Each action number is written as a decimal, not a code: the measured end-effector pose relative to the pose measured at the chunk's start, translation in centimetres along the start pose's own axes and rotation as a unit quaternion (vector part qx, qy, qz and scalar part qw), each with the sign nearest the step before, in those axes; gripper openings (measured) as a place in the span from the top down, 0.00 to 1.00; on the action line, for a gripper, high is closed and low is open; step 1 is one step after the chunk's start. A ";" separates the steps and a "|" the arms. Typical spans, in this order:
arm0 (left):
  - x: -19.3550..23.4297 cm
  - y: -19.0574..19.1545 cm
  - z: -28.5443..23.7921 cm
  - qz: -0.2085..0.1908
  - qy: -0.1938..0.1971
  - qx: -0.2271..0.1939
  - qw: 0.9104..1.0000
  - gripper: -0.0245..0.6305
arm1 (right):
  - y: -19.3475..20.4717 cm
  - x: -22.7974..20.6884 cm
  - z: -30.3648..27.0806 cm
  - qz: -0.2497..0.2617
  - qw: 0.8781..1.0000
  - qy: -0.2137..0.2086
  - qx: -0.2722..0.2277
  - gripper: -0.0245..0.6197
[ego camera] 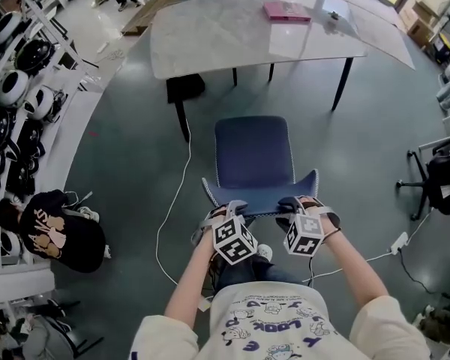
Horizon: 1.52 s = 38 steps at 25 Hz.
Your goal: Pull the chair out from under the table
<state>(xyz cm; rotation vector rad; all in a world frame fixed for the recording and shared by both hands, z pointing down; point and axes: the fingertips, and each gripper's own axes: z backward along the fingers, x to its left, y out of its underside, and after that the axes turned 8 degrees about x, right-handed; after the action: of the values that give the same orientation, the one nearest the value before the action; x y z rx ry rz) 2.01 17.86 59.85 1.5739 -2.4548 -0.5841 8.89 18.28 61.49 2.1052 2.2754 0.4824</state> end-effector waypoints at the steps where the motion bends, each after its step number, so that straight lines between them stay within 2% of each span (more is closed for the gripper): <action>1: 0.2 -0.2 0.6 0.012 0.002 -0.007 1.000 0.66 | -0.4 0.0 0.5 -0.009 1.000 -0.004 -0.012 0.65; 5: 1.7 -0.9 3.6 0.054 -0.007 -0.041 0.998 0.66 | -1.9 -0.6 2.9 -0.048 0.997 -0.008 -0.055 0.65; 9: 3.9 -1.7 6.4 0.077 -0.046 -0.069 0.994 0.66 | -3.4 -2.7 5.4 -0.112 0.987 0.013 -0.111 0.66; 12: 5.3 -2.7 8.7 0.103 -0.079 -0.100 0.986 0.68 | -4.3 -5.1 8.3 -0.166 0.971 0.055 -0.164 0.69; 16: 7.0 -4.6 12.2 0.133 -0.126 -0.142 0.973 0.78 | -5.3 -8.7 12.6 -0.218 0.942 0.124 -0.224 0.73; 20: 8.9 -5.9 16.0 0.164 -0.178 -0.179 0.954 0.88 | -6.5 -11.2 16.7 -0.257 0.908 0.182 -0.274 0.77; 23: 9.7 -7.0 18.4 0.183 -0.204 -0.209 0.939 0.91 | -6.8 -12.7 19.8 -0.283 0.879 0.225 -0.311 0.82; 28: 10.6 -8.5 22.6 0.223 -0.252 -0.269 0.902 0.92 | -6.5 -14.2 23.8 -0.321 0.836 0.269 -0.355 0.88; 32: 10.9 -9.0 24.8 0.261 -0.264 -0.300 0.879 0.92 | -6.2 -15.1 26.4 -0.353 0.799 0.293 -0.389 0.95; 35: 11.1 -9.1 26.0 0.282 -0.276 -0.319 0.862 0.93 | -5.6 -15.4 27.4 -0.368 0.782 0.306 -0.399 0.95; 38: 11.2 -9.0 27.0 0.303 -0.292 -0.330 0.845 0.93 | -4.7 -15.6 27.9 -0.377 0.773 0.315 -0.401 0.95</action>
<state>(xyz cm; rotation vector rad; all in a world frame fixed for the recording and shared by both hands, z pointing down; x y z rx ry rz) -4.65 10.76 30.83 0.3371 -2.4612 -1.7071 11.70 8.97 30.63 0.5788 2.2250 1.8344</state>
